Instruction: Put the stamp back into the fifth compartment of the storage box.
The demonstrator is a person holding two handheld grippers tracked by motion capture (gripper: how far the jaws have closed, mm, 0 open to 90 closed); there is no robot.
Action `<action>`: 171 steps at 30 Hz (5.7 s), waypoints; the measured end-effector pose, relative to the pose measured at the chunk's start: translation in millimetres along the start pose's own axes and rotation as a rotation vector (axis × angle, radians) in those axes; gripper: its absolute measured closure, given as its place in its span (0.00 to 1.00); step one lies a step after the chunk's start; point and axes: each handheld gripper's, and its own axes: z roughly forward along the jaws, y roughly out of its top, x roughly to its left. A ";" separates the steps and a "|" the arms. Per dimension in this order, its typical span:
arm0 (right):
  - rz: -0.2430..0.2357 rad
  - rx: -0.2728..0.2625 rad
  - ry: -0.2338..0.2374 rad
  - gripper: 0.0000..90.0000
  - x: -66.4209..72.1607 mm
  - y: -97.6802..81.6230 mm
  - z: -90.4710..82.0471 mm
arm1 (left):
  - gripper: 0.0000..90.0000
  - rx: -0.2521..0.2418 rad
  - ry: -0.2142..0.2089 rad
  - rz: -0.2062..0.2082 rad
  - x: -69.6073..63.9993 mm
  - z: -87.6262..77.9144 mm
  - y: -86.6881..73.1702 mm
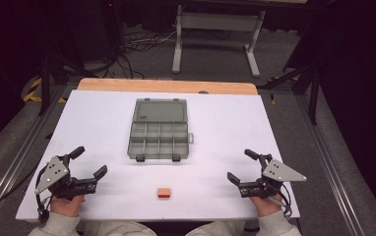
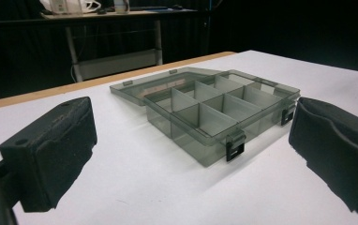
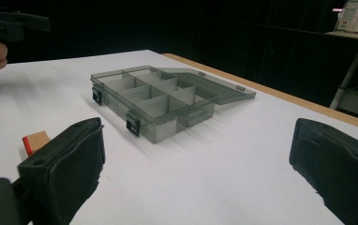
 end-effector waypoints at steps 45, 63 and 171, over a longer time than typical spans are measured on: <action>0.024 0.005 0.014 0.05 -0.6 -2.5 3.5 | 0.01 0.025 -0.102 -0.033 -2.7 11.8 27.8; 0.032 0.007 0.014 0.05 -2.5 -4.6 3.8 | 0.05 0.023 -0.172 0.011 -14.7 27.2 44.3; 0.049 0.025 0.064 0.05 -1.9 -8.5 7.0 | 0.21 0.487 -0.694 0.222 -103.0 126.0 47.6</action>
